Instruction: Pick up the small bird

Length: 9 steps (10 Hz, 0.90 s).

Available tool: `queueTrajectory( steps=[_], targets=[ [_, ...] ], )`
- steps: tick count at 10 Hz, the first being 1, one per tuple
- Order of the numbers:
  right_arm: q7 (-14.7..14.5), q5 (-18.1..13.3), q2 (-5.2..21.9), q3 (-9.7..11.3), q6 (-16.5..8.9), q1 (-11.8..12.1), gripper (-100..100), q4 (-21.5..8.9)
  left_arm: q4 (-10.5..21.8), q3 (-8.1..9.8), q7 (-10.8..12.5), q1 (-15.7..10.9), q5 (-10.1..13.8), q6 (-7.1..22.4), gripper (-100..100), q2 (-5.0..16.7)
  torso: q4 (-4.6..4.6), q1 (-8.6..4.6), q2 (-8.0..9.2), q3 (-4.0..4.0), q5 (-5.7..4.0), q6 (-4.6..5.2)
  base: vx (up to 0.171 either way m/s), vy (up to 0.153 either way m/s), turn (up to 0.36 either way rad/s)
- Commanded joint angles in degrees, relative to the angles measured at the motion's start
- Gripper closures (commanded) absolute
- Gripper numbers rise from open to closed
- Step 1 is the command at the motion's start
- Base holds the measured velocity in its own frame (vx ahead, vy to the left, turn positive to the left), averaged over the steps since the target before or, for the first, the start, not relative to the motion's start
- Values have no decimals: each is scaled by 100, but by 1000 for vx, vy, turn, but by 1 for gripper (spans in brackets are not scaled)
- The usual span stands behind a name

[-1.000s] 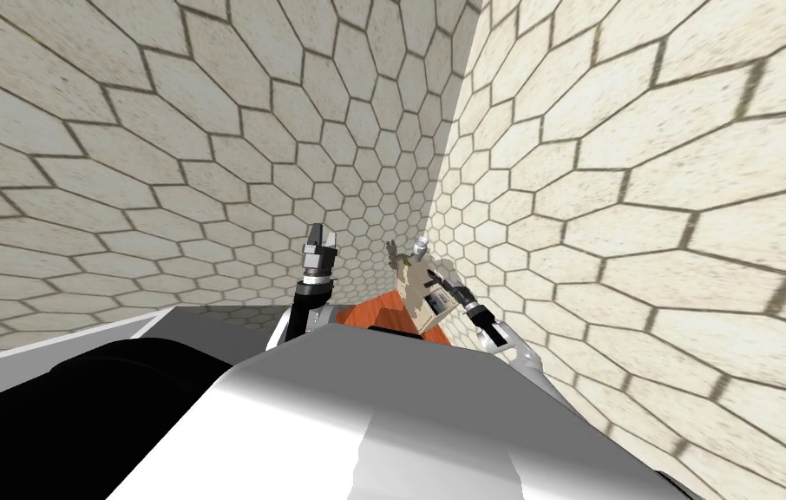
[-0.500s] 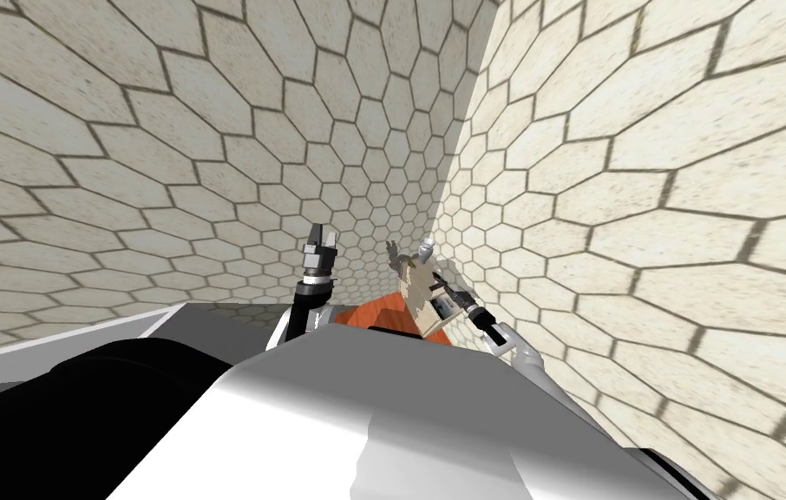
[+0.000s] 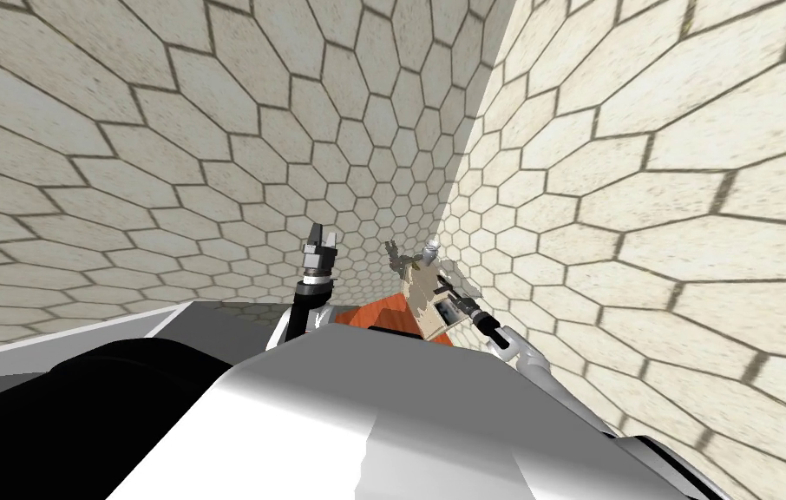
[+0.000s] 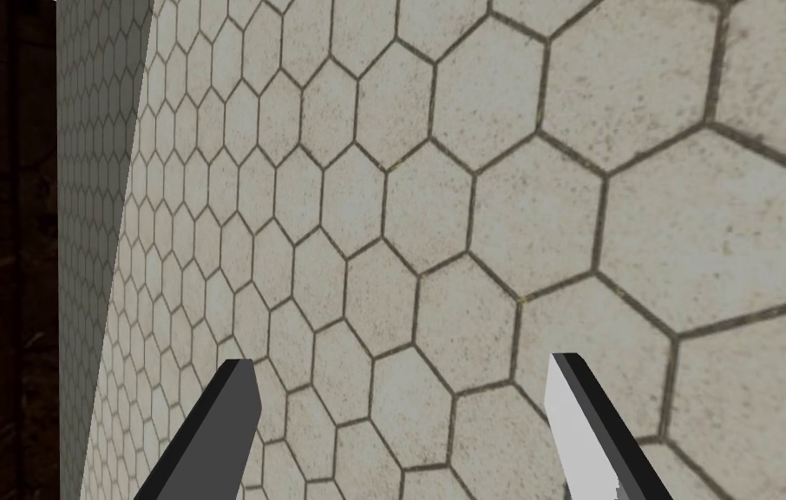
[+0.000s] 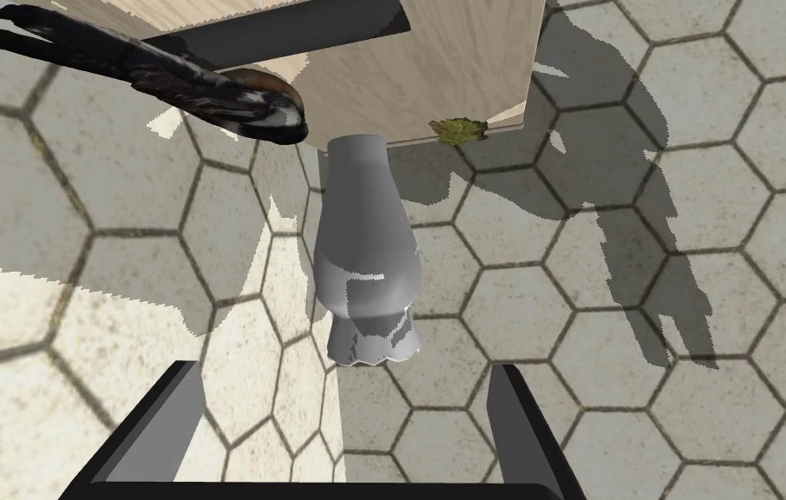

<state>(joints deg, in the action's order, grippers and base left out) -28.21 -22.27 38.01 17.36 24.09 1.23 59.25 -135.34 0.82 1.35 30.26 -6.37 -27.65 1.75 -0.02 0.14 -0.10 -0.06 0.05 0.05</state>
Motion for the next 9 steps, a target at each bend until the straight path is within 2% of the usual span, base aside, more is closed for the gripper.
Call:
queueTrajectory(
  steps=[1, 2, 3, 5, 6, 7, 8, 9],
  targets=[
    [-113, -83, 98, 212, -142, -194, -100, -286, 0, 0, 0, 0, 0, 0, 0, 0, 0, 0, 0, 0, 0, 0, 42, 59, 84],
    [-113, -83, 98, 212, -142, -194, -100, -415, 0, 0, 0, 0, 0, 0, 0, 0, 0, 5, -2, -1, 1, -3, 48, 45, 51],
    [-224, -152, 161, 385, -256, -324, -100, -703, 0, 0, 0, 0, 0, 0, 0, 0, -1, 2, -4, -2, 0, -1, 62, 56, 78],
    [-224, -152, 161, 385, -256, -324, -100, -853, 0, 0, 0, 0, 0, 0, 0, 0, -1, 1, -6, -4, 1, -1, 39, 26, 23],
    [-330, -218, 214, 558, -370, -449, -100, -1078, 0, 0, 0, 0, 0, 0, 0, 0, 0, -9, 3, 1, -2, 1, 44, 29, 89],
    [-330, -218, 214, 558, -370, -449, -100, -1248, 0, 0, 0, 0, 0, 0, 0, 0, 0, -5, -1, 0, -1, -2, 41, 25, 54],
    [-430, -280, 255, 730, -485, -569, -100, -1438, 0, 0, 0, 0, 0, 0, 0, 0, 0, -7, 1, 0, -1, 1, 62, 43, 78],
    [-430, -280, 255, 730, -485, -569, -100, -1602, 0, 0, 0, 0, 0, 0, 0, 0, -1, -1, -6, -3, -1, -1, 55, 42, 44]
  ],
)
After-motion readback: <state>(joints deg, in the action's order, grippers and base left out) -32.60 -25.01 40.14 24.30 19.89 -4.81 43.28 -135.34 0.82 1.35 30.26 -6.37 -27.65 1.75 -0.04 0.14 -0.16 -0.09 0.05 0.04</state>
